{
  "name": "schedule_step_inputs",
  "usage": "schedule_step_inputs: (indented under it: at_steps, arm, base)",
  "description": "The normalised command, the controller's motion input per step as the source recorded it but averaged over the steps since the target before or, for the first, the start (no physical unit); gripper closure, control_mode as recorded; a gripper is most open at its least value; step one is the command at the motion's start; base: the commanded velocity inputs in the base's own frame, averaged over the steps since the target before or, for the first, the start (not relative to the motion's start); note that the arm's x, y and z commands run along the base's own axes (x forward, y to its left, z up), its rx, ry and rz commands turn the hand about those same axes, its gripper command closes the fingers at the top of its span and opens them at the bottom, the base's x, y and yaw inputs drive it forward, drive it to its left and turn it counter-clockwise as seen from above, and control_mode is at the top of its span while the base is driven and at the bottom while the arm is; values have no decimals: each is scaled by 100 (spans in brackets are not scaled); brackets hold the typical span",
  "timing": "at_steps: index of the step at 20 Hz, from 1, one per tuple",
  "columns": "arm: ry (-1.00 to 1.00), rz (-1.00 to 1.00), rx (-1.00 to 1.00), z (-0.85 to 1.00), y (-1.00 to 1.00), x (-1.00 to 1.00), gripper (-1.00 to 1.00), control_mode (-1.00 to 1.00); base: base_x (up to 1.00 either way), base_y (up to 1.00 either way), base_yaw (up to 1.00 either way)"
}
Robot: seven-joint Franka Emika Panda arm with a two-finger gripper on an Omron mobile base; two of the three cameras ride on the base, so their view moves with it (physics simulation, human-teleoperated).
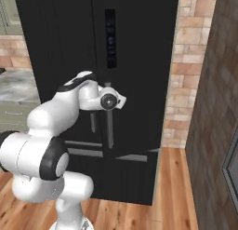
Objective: Open the fridge, remove the kiwi, carrot, and steak, and place them on any counter.
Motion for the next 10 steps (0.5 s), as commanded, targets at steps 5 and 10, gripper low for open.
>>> schedule_step_inputs:
  at_steps: [5, 10]
  arm:
    - [0, 0, 0, 11, -87, -100, 100, -100]
    - [0, 0, -3, 40, -62, -100, 100, -100]
  base:
    - [0, 0, 0]
    - [0, 0, 0]
